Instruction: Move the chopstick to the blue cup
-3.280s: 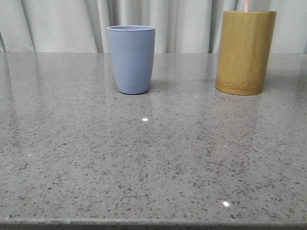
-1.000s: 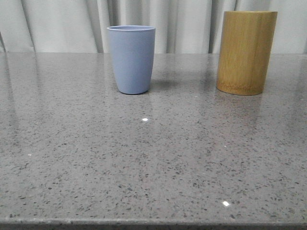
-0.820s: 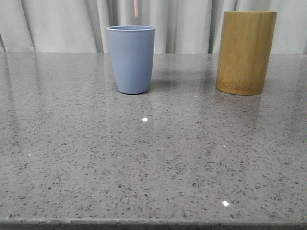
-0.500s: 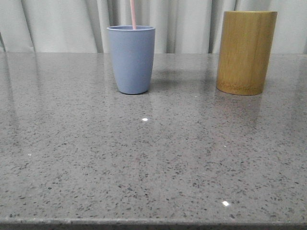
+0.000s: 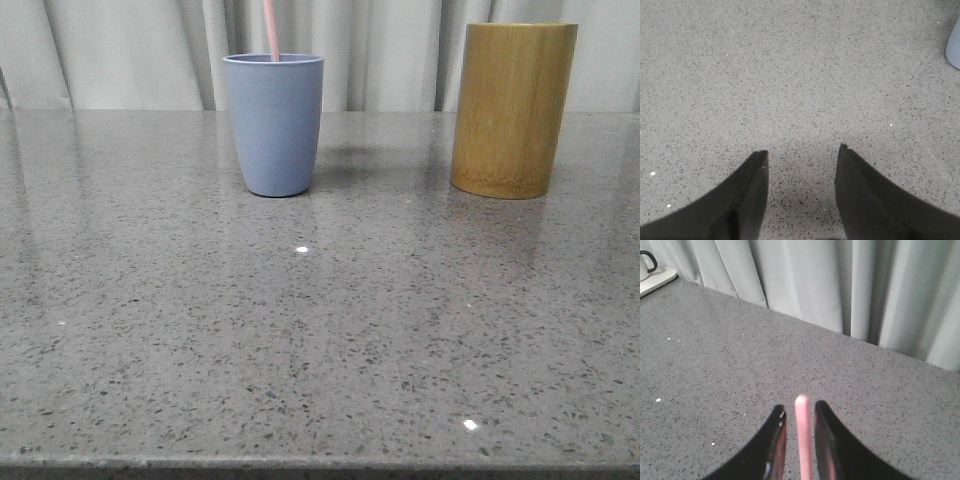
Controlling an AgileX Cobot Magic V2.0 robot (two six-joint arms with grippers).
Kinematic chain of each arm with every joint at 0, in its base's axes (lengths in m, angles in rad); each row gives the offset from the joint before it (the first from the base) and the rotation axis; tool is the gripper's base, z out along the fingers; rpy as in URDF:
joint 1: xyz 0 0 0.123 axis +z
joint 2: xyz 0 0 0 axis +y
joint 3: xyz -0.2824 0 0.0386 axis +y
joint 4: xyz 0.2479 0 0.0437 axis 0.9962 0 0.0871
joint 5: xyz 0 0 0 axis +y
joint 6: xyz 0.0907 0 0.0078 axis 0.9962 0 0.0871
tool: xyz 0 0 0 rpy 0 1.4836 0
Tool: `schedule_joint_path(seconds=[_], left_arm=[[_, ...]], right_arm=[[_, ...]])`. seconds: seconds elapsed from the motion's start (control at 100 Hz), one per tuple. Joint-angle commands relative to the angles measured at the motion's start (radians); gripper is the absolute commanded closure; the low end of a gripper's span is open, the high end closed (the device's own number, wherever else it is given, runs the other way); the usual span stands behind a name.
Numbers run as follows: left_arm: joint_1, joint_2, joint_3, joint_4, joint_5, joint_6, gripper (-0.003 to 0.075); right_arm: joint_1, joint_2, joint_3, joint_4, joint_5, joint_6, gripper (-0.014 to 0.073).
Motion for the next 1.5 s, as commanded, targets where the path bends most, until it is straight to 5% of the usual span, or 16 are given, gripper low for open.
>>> schedule_joint_path(seconds=[0.0, 0.64, 1.12, 1.49], left_arm=[[0.002, -0.010, -0.024, 0.002, -0.063, -0.005, 0.0408], [0.002, -0.015, -0.024, 0.004, -0.076, -0.005, 0.0408], [0.002, -0.091, 0.023, 0.004, -0.123, -0.039, 0.0409], [0.002, -0.164, 0.139, 0.004, -0.184, -0.066, 0.0412]], right_arm=[[-0.001, -0.050, -0.031, -0.009, -0.066, -0.008, 0.0417], [-0.064, -0.214, 0.048, -0.082, 0.022, -0.003, 0.0417], [-0.317, -0.542, 0.425, -0.082, 0.057, 0.012, 0.0417], [-0.408, -0.858, 0.736, -0.082, 0.037, 0.020, 0.0417]])
